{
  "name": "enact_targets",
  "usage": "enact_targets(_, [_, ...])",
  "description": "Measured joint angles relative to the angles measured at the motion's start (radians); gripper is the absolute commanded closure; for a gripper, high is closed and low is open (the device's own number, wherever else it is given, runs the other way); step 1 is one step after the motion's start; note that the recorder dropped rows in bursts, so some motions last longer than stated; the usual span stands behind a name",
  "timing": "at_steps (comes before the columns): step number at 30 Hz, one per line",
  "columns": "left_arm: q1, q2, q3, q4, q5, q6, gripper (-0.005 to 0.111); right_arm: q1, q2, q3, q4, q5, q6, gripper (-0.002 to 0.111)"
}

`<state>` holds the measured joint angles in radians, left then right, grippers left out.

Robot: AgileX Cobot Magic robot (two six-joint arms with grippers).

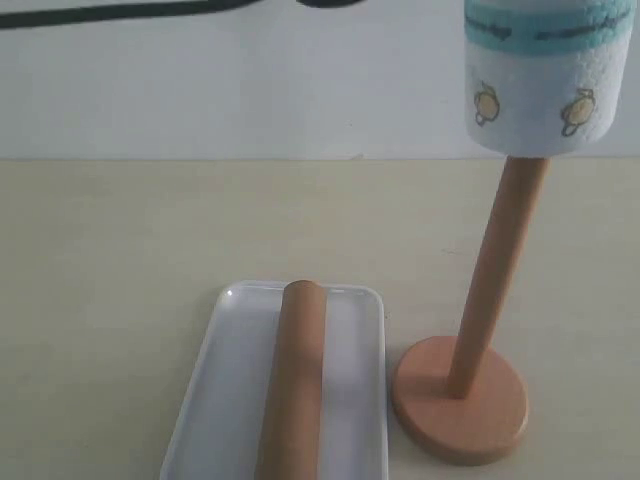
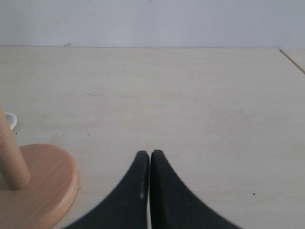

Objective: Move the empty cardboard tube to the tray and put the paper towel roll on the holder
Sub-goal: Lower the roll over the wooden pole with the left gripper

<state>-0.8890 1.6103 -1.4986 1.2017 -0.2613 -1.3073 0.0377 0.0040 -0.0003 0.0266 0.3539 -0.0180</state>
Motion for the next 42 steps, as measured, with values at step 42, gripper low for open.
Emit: enact_targets(42, [0.0,0.183,0.346,-0.575,-0.309,0.705,0.103,0.0,0.0,0.0,0.0,0.0,0.0,0.108])
